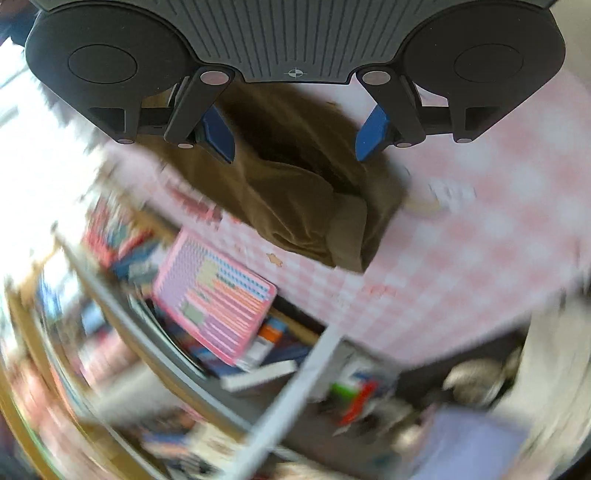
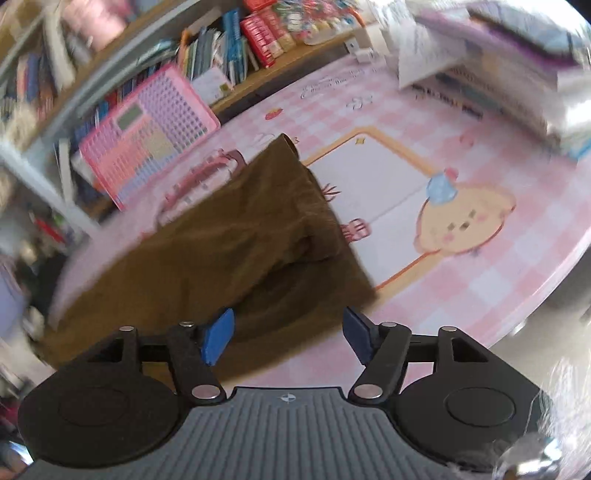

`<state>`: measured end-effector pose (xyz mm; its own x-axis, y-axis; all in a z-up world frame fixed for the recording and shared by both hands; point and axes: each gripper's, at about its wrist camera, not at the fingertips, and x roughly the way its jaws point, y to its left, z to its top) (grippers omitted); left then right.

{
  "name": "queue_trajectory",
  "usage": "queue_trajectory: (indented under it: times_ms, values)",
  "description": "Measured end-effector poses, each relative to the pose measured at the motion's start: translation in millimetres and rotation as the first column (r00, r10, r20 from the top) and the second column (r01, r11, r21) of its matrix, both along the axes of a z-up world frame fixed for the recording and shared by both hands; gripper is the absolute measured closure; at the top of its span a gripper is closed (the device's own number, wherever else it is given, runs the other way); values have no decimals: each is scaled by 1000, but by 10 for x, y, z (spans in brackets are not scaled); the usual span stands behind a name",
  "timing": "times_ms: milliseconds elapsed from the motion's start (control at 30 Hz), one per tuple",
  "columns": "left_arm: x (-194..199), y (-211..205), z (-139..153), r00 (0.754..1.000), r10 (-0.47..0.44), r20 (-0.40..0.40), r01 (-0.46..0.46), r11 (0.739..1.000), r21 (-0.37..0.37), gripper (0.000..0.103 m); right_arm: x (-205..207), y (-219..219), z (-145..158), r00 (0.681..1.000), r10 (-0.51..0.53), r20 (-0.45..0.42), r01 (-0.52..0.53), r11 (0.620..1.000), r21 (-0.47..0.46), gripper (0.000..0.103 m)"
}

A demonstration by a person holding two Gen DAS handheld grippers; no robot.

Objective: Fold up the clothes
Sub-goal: 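Lift the garment with both tools and fold it lengthwise over itself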

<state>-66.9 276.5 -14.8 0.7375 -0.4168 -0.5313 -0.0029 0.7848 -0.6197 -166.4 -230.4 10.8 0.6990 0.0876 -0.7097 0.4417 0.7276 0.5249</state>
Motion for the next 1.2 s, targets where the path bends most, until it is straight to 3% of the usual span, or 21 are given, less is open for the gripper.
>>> queue_trajectory:
  times_ms: [67, 133, 233, 467, 633, 700, 733, 767, 800, 833, 900, 1033, 1133, 1200]
  values:
    - [30, 72, -112, 996, 55, -65, -64, 986, -154, 30, 31, -89, -21, 998, -67, 14, 65, 990, 123, 38]
    - [58, 134, -224, 988, 94, -125, -127, 951, -282, 30, 63, -182, -62, 990, -139, 14, 131, 959, 250, 38]
    - [103, 130, -346, 976, 133, -173, -191, 902, -387, 31, 126, -300, -190, 973, -230, -12, 216, 890, 401, 38]
    - [249, -1, -388, 958, 184, -219, -268, 846, -461, 32, 344, -489, -420, 951, -294, -95, 302, 818, 490, 39]
    - [472, -86, -467, 949, 190, -252, -290, 839, -461, 33, 419, -599, -520, 945, -310, -105, 317, 787, 528, 44]
    - [558, -131, -533, 937, 202, -286, -319, 831, -456, 33, 459, -618, -549, 949, -298, -109, 308, 784, 540, 56]
    - [592, -148, -546, 933, 213, -290, -330, 831, -448, 38, 490, -620, -560, 952, -286, -111, 299, 781, 548, 63]
    - [626, -166, -559, 929, 224, -294, -340, 831, -441, 45, 529, -619, -568, 955, -273, -114, 289, 776, 560, 83]
    - [660, -183, -572, 925, 235, -298, -351, 830, -433, 64, 580, -622, -563, 959, -259, -115, 278, 776, 567, 96]
    - [710, -192, -551, 922, 245, -299, -356, 840, -410, 84, 636, -631, -531, 962, -251, -108, 267, 784, 560, 97]
    - [847, -208, -474, 923, 257, -287, -352, 864, -359, 97, 767, -673, -326, 969, -243, -38, 227, 825, 518, 100]
    - [1045, -294, 30, 968, 235, -87, -250, 903, -350, 98, 958, -712, 382, 964, -176, 201, 84, 914, 396, 100]
    - [894, -289, 424, 974, 184, 129, -122, 915, -385, 98, 890, -686, 863, 926, -103, 363, -3, 960, 279, 100]
    - [755, -212, 351, 976, 177, 125, -113, 907, -406, 98, 676, -647, 935, 921, -74, 381, -18, 972, 232, 100]
